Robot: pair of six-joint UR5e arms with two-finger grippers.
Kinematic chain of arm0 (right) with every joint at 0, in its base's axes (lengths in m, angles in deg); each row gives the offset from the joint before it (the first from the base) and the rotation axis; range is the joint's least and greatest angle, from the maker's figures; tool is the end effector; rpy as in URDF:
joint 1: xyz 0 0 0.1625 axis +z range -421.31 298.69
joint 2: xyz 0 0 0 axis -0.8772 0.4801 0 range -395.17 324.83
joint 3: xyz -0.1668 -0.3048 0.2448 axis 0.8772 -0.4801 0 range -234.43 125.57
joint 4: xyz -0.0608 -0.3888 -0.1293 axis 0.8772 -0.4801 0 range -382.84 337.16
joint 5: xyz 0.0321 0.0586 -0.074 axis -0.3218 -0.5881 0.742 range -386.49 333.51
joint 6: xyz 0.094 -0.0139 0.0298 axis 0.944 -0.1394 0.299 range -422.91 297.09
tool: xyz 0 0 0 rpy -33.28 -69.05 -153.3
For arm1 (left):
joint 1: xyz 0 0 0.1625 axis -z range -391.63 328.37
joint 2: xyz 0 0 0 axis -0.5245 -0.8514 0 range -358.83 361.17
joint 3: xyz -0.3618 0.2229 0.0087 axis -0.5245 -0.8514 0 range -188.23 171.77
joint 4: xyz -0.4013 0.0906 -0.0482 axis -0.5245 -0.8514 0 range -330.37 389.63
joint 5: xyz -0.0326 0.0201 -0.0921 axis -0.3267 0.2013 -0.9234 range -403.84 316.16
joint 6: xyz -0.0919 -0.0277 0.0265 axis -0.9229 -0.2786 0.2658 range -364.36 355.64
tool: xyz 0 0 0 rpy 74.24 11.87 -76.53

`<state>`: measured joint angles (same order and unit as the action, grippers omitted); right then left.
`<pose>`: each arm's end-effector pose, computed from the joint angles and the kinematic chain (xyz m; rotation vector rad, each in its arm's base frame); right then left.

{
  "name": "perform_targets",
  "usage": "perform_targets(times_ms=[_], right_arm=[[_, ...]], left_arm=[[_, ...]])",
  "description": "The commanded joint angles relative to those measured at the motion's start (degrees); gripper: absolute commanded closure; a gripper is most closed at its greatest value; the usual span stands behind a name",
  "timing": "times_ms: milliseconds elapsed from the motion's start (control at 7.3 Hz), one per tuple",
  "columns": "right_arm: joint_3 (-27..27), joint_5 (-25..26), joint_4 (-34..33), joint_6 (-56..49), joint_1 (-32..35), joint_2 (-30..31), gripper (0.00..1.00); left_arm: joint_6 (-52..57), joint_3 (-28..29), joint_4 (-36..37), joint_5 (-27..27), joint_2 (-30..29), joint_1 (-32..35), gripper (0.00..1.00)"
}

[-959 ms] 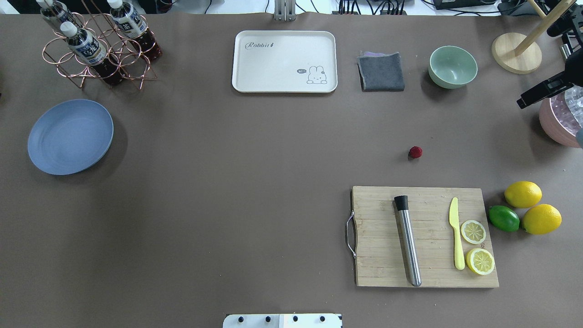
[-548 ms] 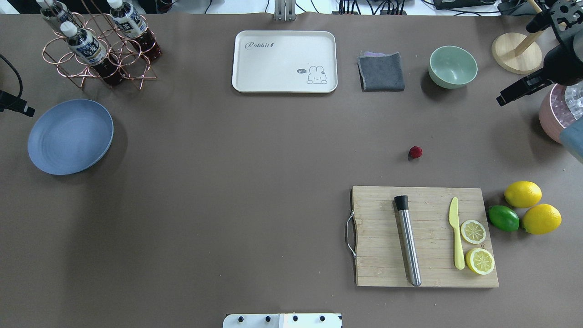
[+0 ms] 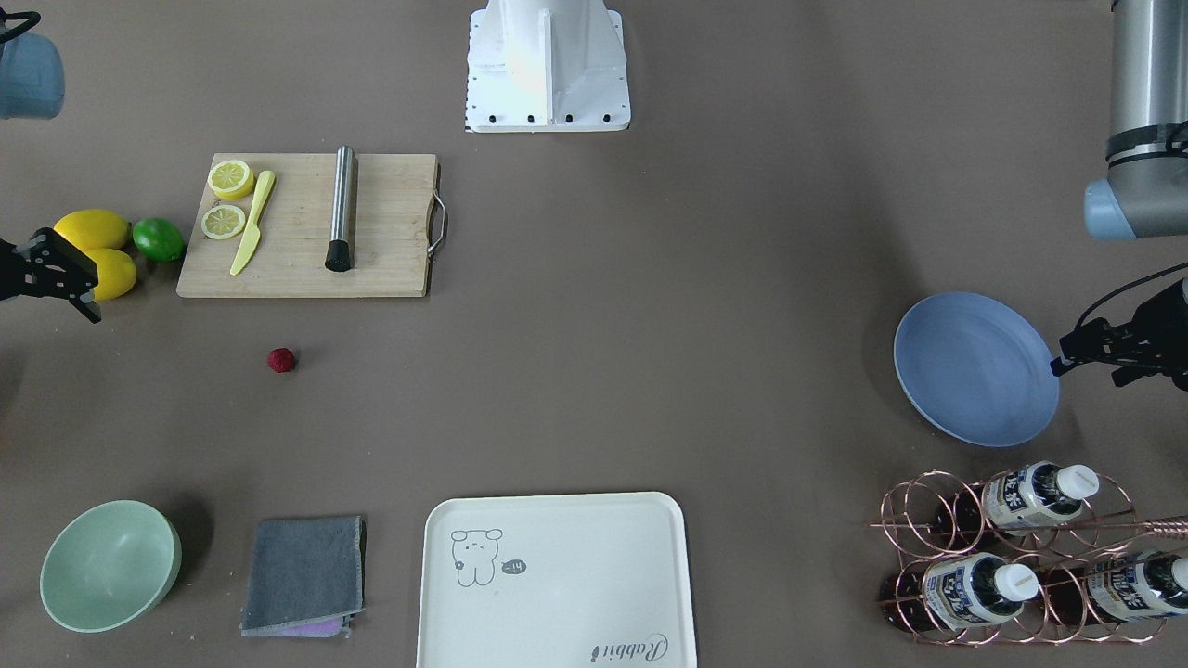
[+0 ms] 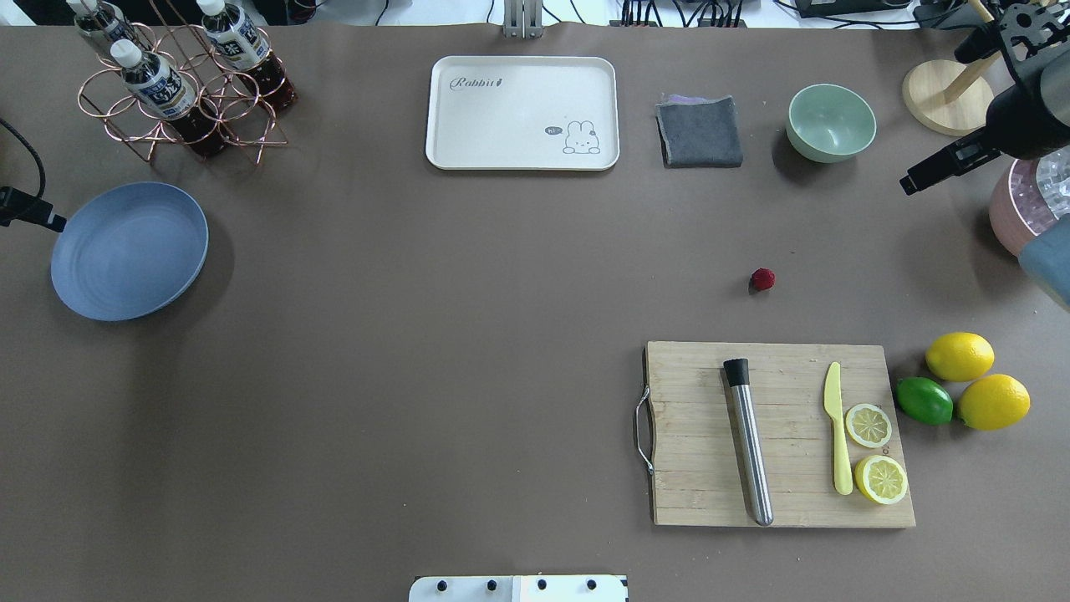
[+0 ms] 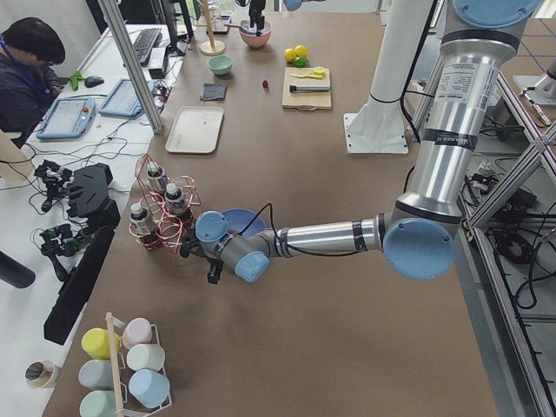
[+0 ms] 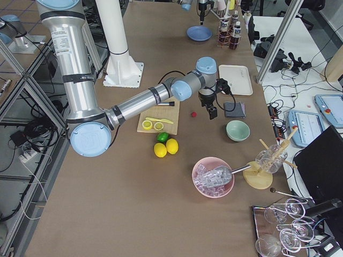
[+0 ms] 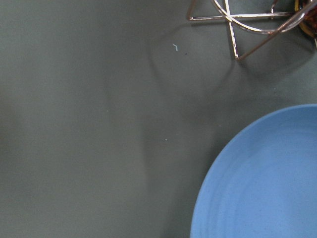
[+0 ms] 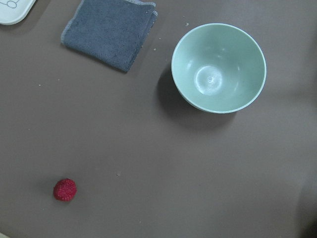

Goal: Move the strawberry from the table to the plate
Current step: 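Move the left gripper toward the blue plate while the right gripper rises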

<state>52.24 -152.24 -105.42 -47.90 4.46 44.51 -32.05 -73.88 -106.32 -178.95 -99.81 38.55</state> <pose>-0.1586 -0.5357 0.4131 0.3450 -0.7675 -0.3389 0.1390 -0.5711 0.6760 0.1843 0.9158 0.0965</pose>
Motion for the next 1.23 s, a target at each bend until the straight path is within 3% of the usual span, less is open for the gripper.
perform_targets(times_ms=[0,137,548,685,1096], right_arm=[[-0.2,1.3,3.4,0.1,-0.6,0.8,0.00],[-0.3,1.4,4.1,0.0,-0.7,1.0,0.00],[-0.1,1.3,4.1,0.0,-0.6,1.0,0.00],[-0.2,1.3,4.2,0.0,-0.6,1.0,0.00],[0.2,0.6,4.2,0.1,-0.6,1.1,0.00]], left_arm=[[-3.6,2.5,-5.8,-0.1,0.6,-1.4,0.03],[-5.6,2.8,-7.9,-0.2,1.0,-2.1,0.09],[-8.6,2.8,-11.5,-0.6,0.9,-3.8,0.65],[-8.6,2.7,-11.9,-0.7,0.9,-4.1,0.96],[-13.8,-0.3,-13.8,-2.0,0.9,-4.0,1.00]])
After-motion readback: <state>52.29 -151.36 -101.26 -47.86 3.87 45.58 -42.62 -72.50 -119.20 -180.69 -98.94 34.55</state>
